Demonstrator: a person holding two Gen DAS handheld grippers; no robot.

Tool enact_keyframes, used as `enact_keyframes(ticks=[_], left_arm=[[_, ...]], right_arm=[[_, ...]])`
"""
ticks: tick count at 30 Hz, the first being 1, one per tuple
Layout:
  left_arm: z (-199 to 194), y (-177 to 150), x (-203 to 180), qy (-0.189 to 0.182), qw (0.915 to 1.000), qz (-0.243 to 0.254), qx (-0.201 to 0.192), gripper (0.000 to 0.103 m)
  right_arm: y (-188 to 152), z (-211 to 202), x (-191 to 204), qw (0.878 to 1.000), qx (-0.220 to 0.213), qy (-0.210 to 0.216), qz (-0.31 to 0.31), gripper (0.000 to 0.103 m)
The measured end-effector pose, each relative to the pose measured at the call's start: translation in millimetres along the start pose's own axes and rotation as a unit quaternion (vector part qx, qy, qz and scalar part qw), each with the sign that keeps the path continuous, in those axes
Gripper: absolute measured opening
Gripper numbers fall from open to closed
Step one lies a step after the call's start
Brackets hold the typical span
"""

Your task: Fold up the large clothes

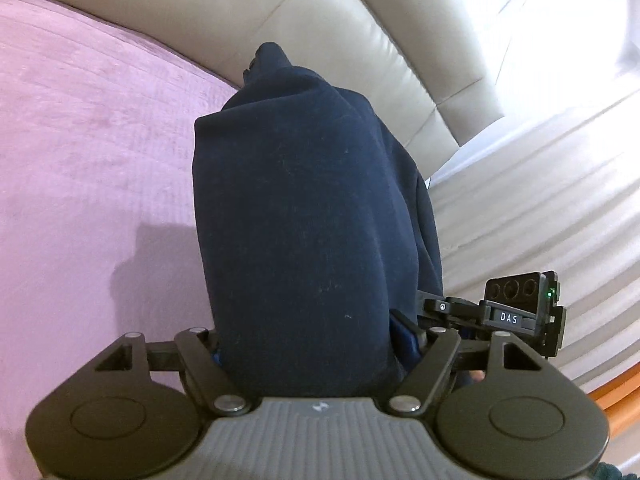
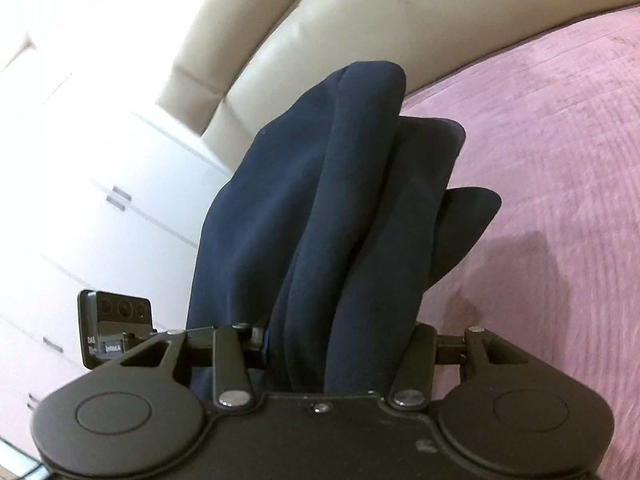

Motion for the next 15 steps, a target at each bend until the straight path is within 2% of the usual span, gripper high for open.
enact_keyframes(ticks=[6,8,9,10,11,12,13,14,15], left_arm=[[-20.6,-67.9,15.1,0.012,0.9997,-0.018,0.014,0.078],[-13.3,-86.3,30.5,0.014,0.9994,-0.024,0.023,0.082],[-6.8,-93.1,42.2,0.026,0.9991,-0.018,0.027,0.084],[0.9,-102.6,60.3,0.051,0.9979,-0.018,0.035,0.088],[6.9,-110.3,79.2,0.084,0.9950,-0.035,0.042,0.087],[12.7,-120.4,100.9,0.130,0.9883,-0.058,0.055,0.087],[13.4,-127.2,110.7,0.126,0.9884,-0.070,0.048,0.101],[11.1,-130.7,110.1,0.095,0.9912,-0.085,0.035,0.100],[11.3,-133.6,109.3,0.087,0.9906,-0.099,0.039,0.100]], right_arm=[[-62.4,18.0,-13.5,1.000,0.023,-0.002,0.021,0.057],[-78.5,30.4,-36.4,0.999,0.043,-0.013,0.026,0.063],[-88.7,37.7,-54.1,0.997,0.063,-0.031,0.026,0.068],[-97.6,42.8,-80.0,0.994,0.077,-0.076,0.022,0.071],[-103.8,43.1,-104.1,0.989,0.080,-0.125,0.016,0.088],[-107.4,38.1,-118.5,0.991,0.062,-0.122,0.007,0.087],[-110.1,32.1,-125.2,0.994,0.050,-0.095,0.019,0.085],[-111.4,26.3,-129.3,0.994,0.046,-0.090,0.034,0.085],[-109.0,20.7,-132.0,0.992,0.044,-0.113,0.032,0.084]])
Point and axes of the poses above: each gripper's, at about its wrist camera, not at the fingertips, and z roughly the way its jaws point, x to its left, y to its top, the point moved 10 cm from there along z, roughly the way its jaws point, and after that the axes turned 10 degrees about x, right-handed, at the moved point
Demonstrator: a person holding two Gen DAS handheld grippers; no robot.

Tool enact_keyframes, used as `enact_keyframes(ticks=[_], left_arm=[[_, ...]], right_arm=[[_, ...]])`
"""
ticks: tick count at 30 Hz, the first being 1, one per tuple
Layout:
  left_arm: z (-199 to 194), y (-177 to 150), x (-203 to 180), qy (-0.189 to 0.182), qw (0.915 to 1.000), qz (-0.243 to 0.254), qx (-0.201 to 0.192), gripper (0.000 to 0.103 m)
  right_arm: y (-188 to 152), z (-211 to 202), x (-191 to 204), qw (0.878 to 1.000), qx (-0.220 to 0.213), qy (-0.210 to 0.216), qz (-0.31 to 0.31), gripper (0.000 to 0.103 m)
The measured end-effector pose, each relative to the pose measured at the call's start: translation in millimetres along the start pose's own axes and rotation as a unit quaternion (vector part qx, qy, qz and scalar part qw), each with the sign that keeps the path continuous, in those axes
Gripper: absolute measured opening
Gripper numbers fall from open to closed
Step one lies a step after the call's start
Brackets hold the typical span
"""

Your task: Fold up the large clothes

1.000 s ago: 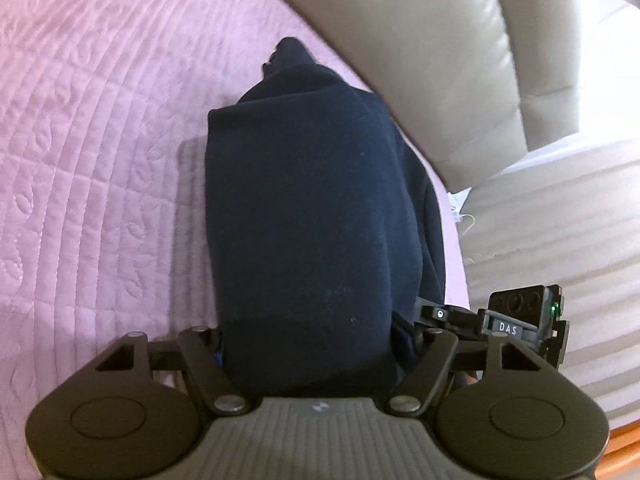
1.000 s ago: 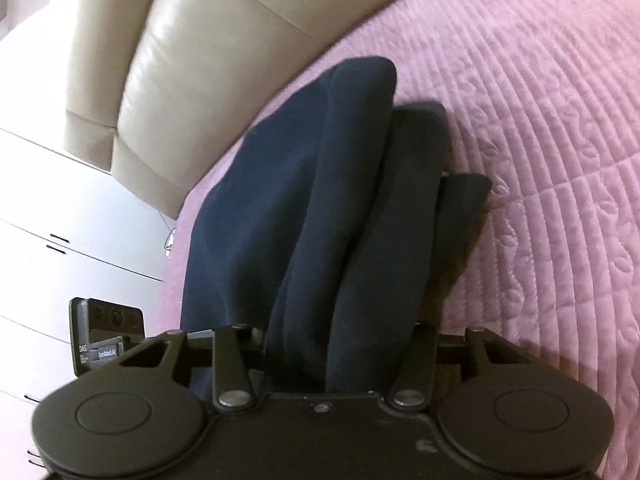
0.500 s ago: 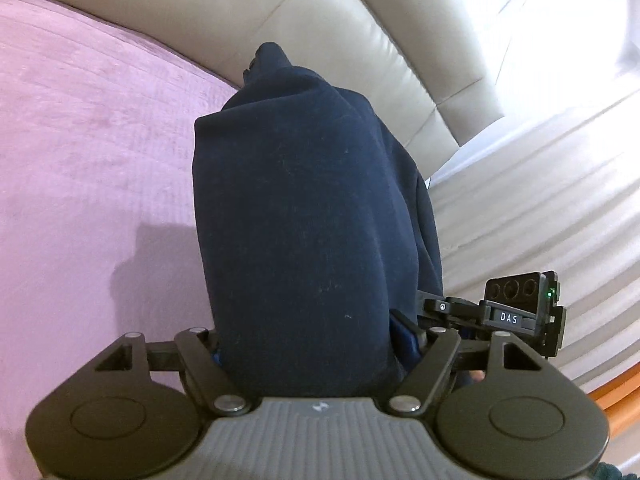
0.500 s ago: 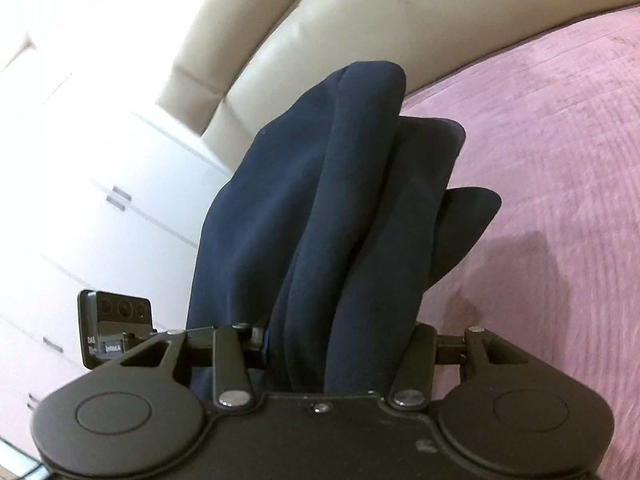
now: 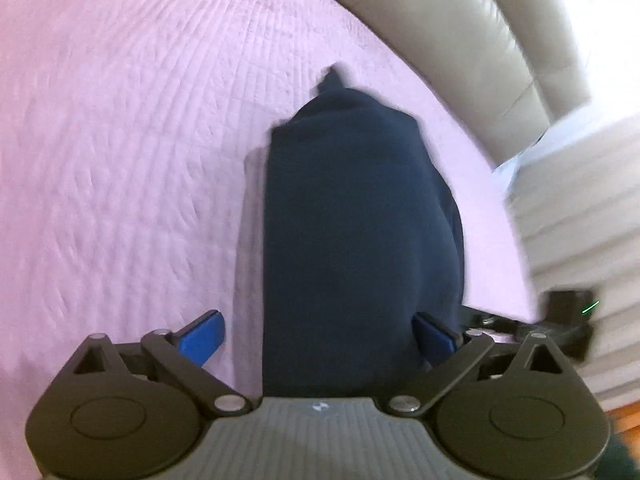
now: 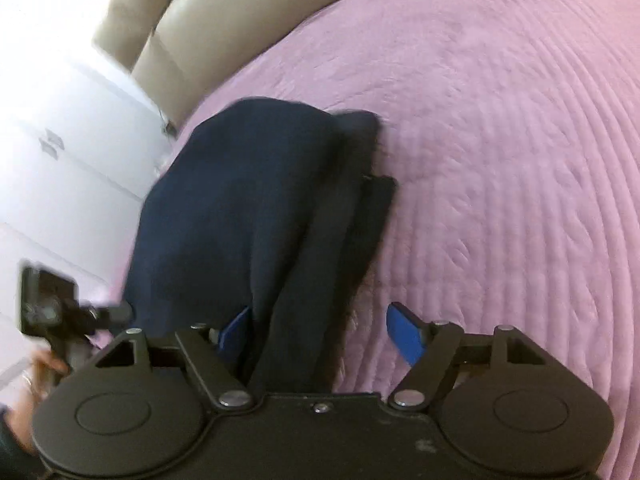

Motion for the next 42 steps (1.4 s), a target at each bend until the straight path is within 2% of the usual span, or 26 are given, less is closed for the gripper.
enact_keyframes(ticks=[2,3,4,6,7,9,10,12,13,15,17,20,23,28,31,32,36,40,42], left_arm=[[-7.9,-8.1,-3.1,0.042,0.9990,0.010,-0.008,0.101],[-12.5,-11.3,-8.0,0.060,0.9979,0.021,-0.010,0.101],[-14.2,-16.3,-14.1,0.067,0.9973,0.031,0.002,0.101],[-12.3,-33.6,-27.9,0.060,0.9961,0.054,0.037,0.101],[-9.7,-43.6,-31.9,0.072,0.9935,0.071,0.052,0.102],[-5.5,-56.5,-29.8,0.114,0.9874,0.091,0.061,0.103],[-5.1,-60.5,-26.1,0.114,0.9883,0.082,0.060,0.103],[-6.7,-65.6,-17.7,0.098,0.9918,0.050,0.064,0.103],[-8.9,-67.6,-14.5,0.103,0.9915,0.049,0.063,0.103],[-18.4,-79.9,-5.3,0.140,0.9845,0.083,0.065,0.103],[-23.5,-88.2,-5.5,0.168,0.9785,0.102,0.063,0.103],[-31.8,-97.9,-10.7,0.195,0.9743,0.097,0.058,0.103],[-38.8,-111.6,-22.7,0.236,0.9653,0.100,0.049,0.103],[-62.3,-121.4,-44.5,0.318,0.9417,0.110,0.012,0.102],[-83.8,-126.3,-56.8,0.359,0.9257,0.116,-0.019,0.102],[-85.5,-123.7,-60.5,0.364,0.9236,0.117,-0.028,0.102],[-94.1,-122.2,-80.0,0.361,0.9240,0.111,-0.057,0.102],[-106.5,-137.3,-97.7,0.347,0.9294,0.108,-0.065,0.103],[-111.9,-143.7,-103.9,0.356,0.9252,0.106,-0.078,0.103]], right_arm=[[2.5,-12.6,5.3,0.998,-0.014,-0.058,-0.011,0.087],[7.3,-23.0,9.7,0.996,-0.024,-0.080,0.004,0.087],[5.2,-30.8,19.8,0.997,-0.031,-0.066,0.013,0.087],[-3.2,-42.2,48.9,0.999,-0.039,-0.007,0.001,0.085],[-10.4,-40.7,60.0,0.999,-0.031,-0.010,-0.014,0.086],[-27.4,-24.3,75.6,0.997,-0.004,-0.051,-0.060,0.089],[-37.6,-9.4,77.8,0.994,0.017,-0.074,-0.078,0.099],[-54.2,22.3,66.4,0.989,0.065,-0.106,-0.078,0.102],[-58.1,25.4,55.8,0.992,0.055,-0.091,-0.066,0.103],[-58.1,20.9,48.8,0.994,0.034,-0.071,-0.076,0.101],[-63.1,15.3,47.8,0.991,0.031,-0.100,-0.080,0.101],[-59.7,8.7,40.8,0.984,0.034,-0.151,-0.083,0.102],[-62.8,-3.7,37.7,0.983,0.032,-0.171,-0.053,0.102],[-79.2,-39.5,27.0,0.973,0.027,-0.228,-0.024,0.102],[-89.6,-83.5,16.8,0.957,0.002,-0.290,0.008,0.101],[-91.0,-96.8,23.3,0.956,-0.008,-0.294,0.008,0.101],[-95.4,-132.6,92.5,0.968,-0.053,-0.241,-0.045,0.101],[-111.1,-134.0,158.6,0.961,-0.063,-0.238,-0.128,0.101],[-119.9,-124.2,175.5,0.956,-0.051,-0.245,-0.150,0.101]])
Point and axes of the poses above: each gripper's, at about its wrist camera, not at the fingertips, and z roughly the way its jaws point, x to its left, y to its top, the point moved 10 cm from there along z, roughly the way its jaws point, and after that the axes turned 10 degrees about x, right-handed, at the moved point
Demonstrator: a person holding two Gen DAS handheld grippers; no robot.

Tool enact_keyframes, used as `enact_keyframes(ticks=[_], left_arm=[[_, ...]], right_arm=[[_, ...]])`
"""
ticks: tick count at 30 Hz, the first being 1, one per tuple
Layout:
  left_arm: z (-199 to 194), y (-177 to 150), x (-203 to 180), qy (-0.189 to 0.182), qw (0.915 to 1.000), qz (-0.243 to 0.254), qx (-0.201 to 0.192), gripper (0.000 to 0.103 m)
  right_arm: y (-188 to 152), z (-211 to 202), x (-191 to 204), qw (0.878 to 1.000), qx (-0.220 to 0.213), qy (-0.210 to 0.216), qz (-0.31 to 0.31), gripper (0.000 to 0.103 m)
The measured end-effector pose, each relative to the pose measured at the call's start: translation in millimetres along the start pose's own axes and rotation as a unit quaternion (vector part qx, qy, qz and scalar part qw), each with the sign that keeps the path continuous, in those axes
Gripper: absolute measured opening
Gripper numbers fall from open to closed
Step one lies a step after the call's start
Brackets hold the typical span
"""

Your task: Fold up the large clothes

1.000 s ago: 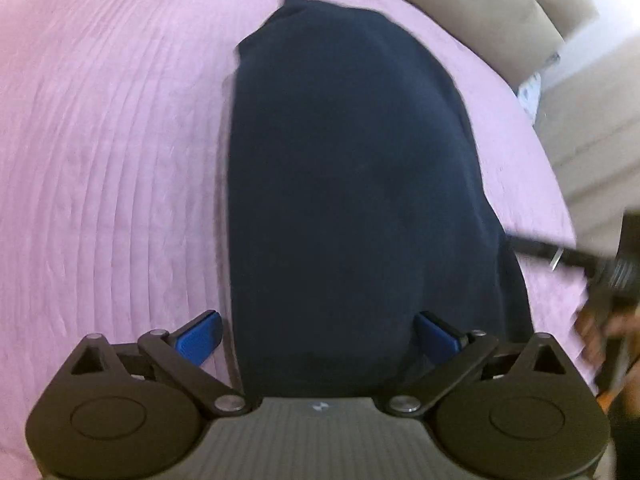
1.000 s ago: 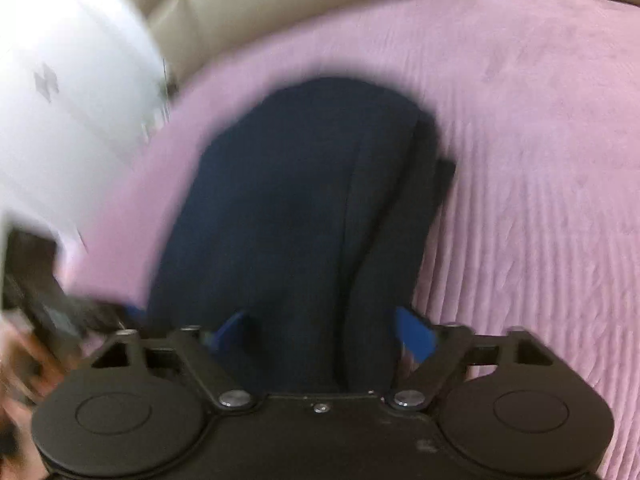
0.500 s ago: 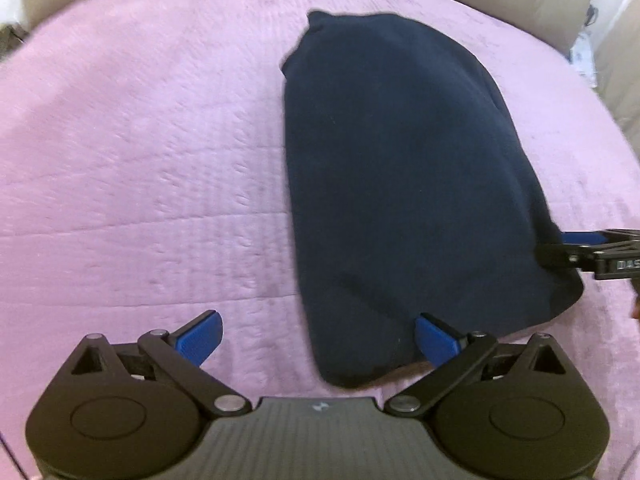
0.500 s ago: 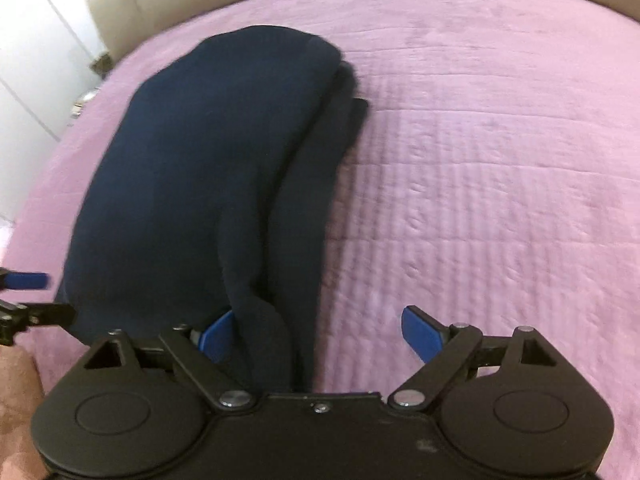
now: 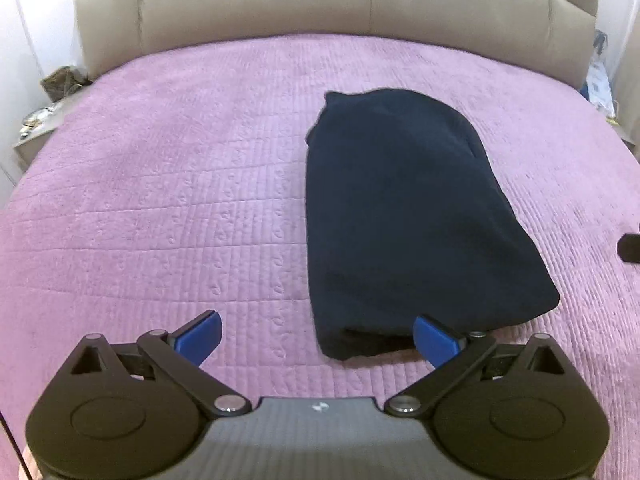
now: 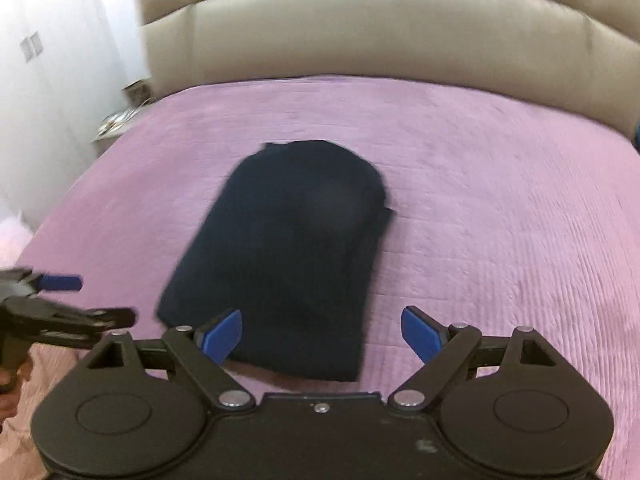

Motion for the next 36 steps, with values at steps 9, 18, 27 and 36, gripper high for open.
enact_keyframes(ticks=[9,18,27,36], left_arm=[[-7.0,-23.9,-13.1,0.003,0.9999,0.006,-0.009,0.103],[-1.7,-28.6,-24.0,-0.004,0.9999,0.011,-0.009,0.103],[3.0,-28.0,-16.4,0.013,0.9999,0.007,-0.008,0.103],[5.0,-28.8,-16.3,0.012,0.9999,0.007,-0.007,0.103]], right_arm=[[-30.6,24.7,35.4,0.997,0.068,0.005,-0.044,0.101],[-36.5,21.3,29.0,0.997,0.070,-0.012,-0.041,0.101],[-37.9,23.7,27.3,0.996,0.071,-0.024,-0.049,0.101],[-38.6,22.6,24.2,0.996,0.069,-0.035,-0.054,0.101]])
Point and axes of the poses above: each gripper's, at about its wrist camera, not at the fingertips, and z roughly the way its jaws point, x to its left, y to its top, the point moved 10 cm from there along z, roughly the way its jaws point, and after that the axes turned 10 degrees about x, right-handed, at the moved point
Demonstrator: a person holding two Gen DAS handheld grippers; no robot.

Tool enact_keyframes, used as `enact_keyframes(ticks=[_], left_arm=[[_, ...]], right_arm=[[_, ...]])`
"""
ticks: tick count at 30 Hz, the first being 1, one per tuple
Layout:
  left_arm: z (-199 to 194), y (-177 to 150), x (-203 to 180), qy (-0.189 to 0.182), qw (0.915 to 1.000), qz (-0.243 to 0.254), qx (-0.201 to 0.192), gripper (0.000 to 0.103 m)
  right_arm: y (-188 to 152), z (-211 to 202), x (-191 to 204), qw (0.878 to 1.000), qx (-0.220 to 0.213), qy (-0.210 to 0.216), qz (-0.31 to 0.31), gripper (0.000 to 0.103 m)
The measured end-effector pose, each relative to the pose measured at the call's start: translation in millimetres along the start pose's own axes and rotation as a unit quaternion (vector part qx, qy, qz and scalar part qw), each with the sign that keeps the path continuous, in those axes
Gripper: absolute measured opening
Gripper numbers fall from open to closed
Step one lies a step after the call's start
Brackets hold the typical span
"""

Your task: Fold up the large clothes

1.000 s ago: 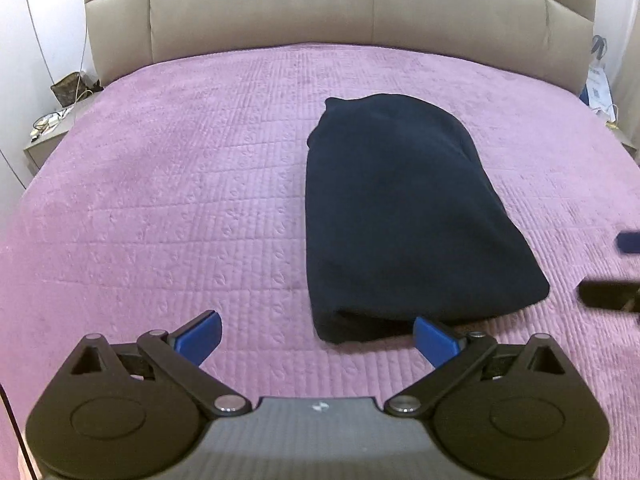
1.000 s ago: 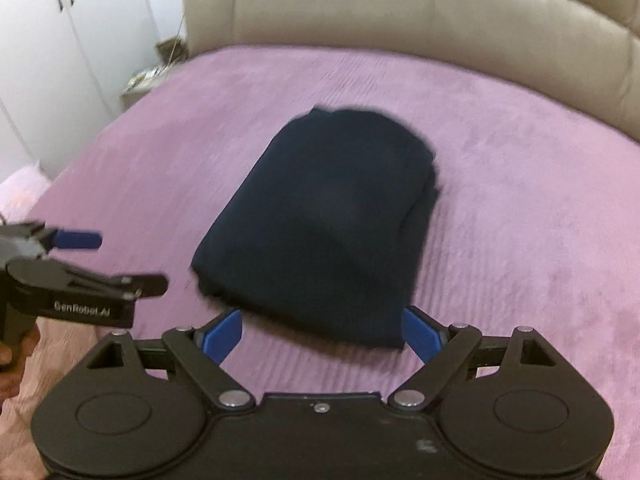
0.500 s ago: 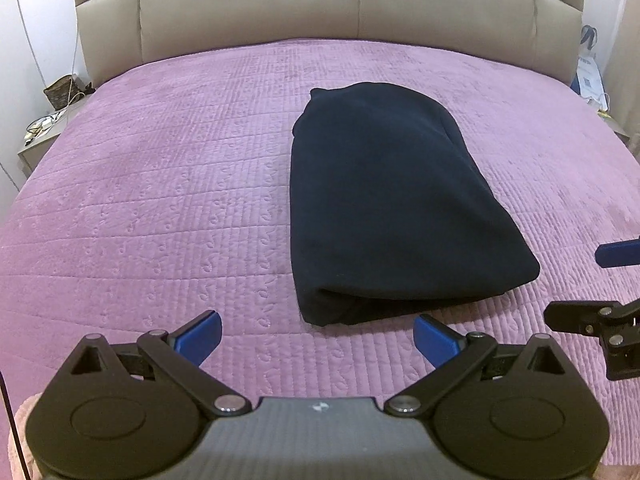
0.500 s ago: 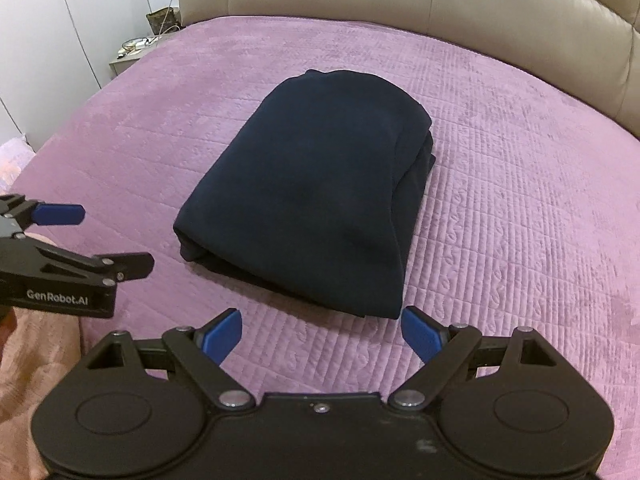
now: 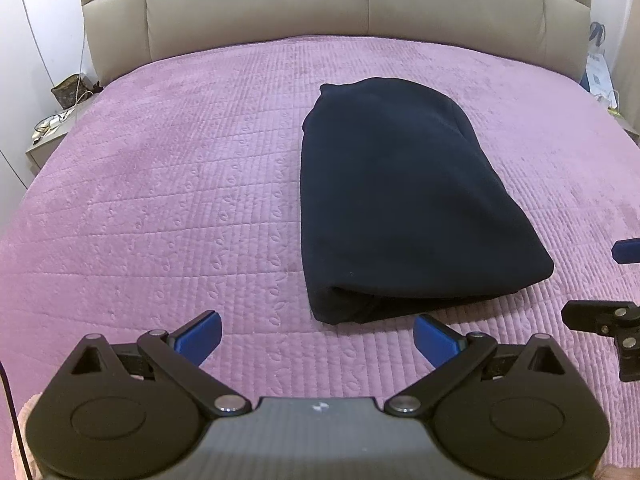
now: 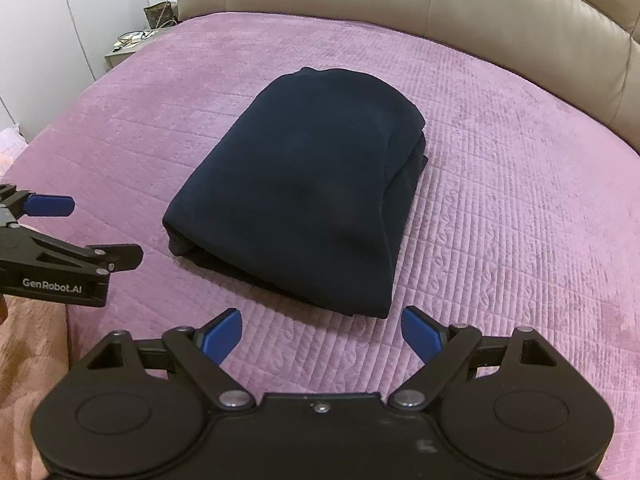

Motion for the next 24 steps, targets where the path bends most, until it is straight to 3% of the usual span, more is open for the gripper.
enact_keyframes(ticks=[24], left_arm=[[1.1,-0.3,2.4,-0.002,1.0000,-0.001,-0.001,0.103]], right_arm=[[-0.5,-0.3,2.1,1.000,0.000,-0.003,-0.004,0.101]])
Point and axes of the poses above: each gripper's, at about its wrist camera, not at the fingertips, and z roughly the way its jaws point, x to its left, y to its top, the point moved 10 cm from there along z, roughly the way its jaws point, and after that the axes turned 10 degrees about x, right-handed, at the moved point
